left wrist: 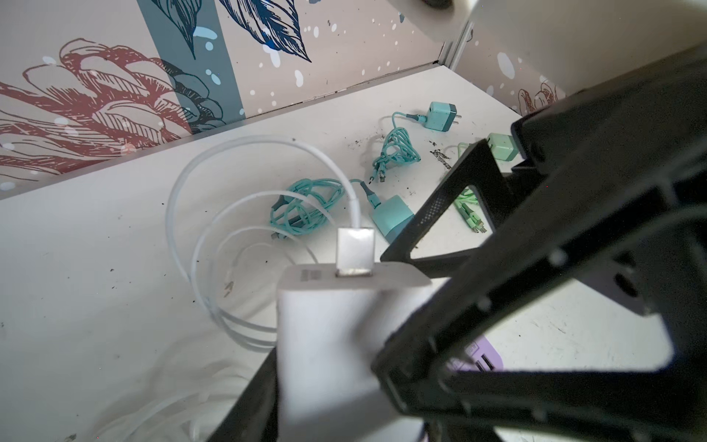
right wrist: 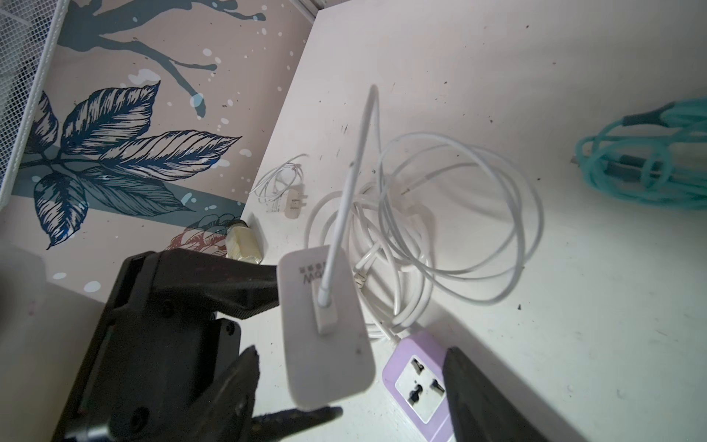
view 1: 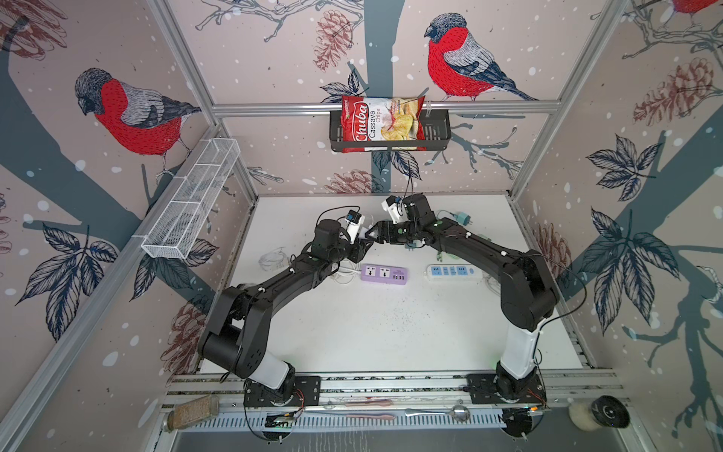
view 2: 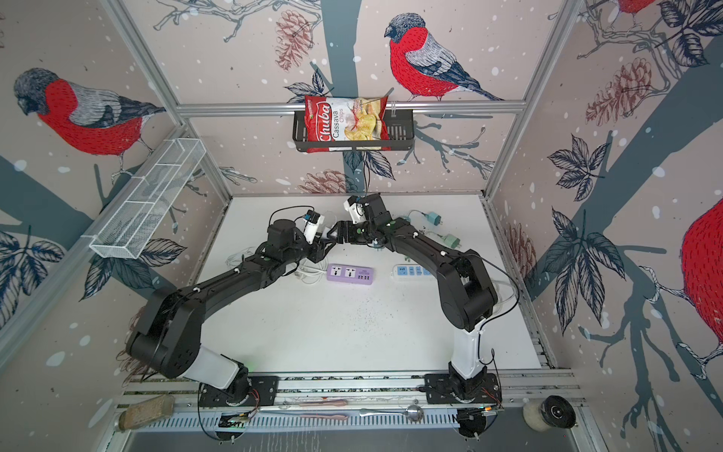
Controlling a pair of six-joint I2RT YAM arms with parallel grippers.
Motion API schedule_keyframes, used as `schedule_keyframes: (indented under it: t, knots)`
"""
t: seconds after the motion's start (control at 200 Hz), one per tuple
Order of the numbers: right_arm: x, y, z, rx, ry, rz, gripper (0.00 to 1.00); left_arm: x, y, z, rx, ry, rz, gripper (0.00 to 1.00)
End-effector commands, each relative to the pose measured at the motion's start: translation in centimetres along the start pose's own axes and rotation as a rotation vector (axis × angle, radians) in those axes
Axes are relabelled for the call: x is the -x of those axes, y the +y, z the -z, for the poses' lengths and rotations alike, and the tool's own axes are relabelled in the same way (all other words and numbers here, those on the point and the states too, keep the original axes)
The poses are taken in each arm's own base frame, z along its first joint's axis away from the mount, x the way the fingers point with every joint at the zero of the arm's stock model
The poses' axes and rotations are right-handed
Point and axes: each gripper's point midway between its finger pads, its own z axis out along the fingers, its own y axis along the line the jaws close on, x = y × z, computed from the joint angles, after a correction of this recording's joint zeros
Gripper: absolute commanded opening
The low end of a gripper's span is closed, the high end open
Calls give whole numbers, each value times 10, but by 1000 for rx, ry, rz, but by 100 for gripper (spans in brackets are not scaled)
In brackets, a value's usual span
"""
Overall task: Insert plugs into power strip
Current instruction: Pick up the plug from the top-left of the table.
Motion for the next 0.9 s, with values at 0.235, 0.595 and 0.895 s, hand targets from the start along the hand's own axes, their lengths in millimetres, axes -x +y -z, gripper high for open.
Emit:
schedule_keyframes:
  t: [0.235, 0.595, 0.895]
  knots:
    - [10, 18, -3, 97, -7, 18, 58, 12, -11, 4, -47, -53, -36, 0]
    - [4, 21, -9, 130, 15, 21, 45, 9, -11, 1, -58, -43, -32, 0]
    - [-4, 19, -9, 132, 39, 29, 30, 10, -11, 0, -55, -44, -33, 0]
